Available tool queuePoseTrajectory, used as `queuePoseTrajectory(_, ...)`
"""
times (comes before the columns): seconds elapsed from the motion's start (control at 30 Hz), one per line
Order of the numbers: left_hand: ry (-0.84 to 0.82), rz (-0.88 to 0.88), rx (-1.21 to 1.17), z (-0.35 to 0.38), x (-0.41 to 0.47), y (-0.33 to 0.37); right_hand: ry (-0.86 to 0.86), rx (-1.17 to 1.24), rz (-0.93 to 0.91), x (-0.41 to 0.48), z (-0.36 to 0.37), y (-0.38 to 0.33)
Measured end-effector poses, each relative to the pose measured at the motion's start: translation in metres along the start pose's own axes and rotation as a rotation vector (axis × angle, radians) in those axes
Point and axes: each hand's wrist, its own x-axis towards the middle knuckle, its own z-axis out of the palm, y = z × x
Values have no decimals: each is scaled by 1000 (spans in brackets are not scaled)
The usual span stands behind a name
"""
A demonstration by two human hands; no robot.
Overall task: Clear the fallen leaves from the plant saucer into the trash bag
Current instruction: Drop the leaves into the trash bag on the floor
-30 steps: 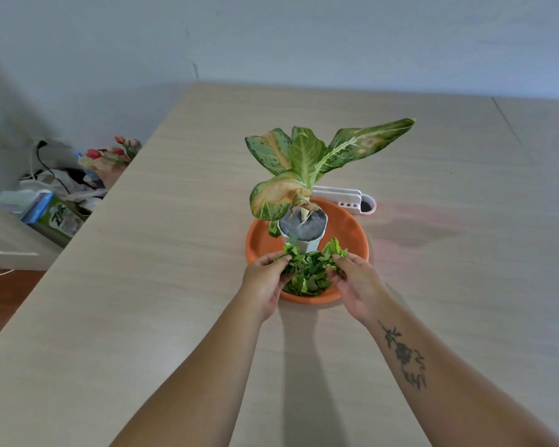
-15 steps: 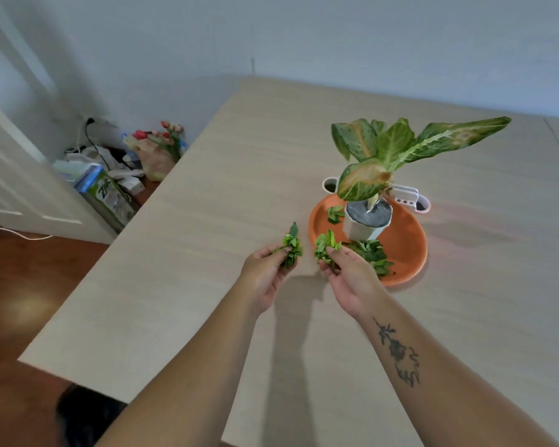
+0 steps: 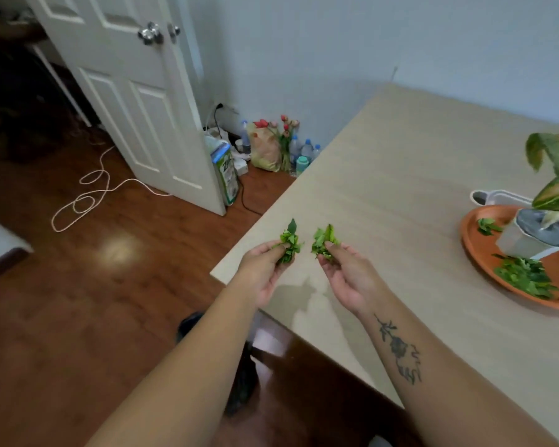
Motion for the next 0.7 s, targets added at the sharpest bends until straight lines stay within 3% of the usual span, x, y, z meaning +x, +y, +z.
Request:
queuePoseTrajectory(0.33,270,99,-159,-159,-39,61,-164,-175,238,-2,106,128)
queuePoseTrajectory(0.7,561,90,-226,-232,-41,48,-199,-366,474,38,122,207)
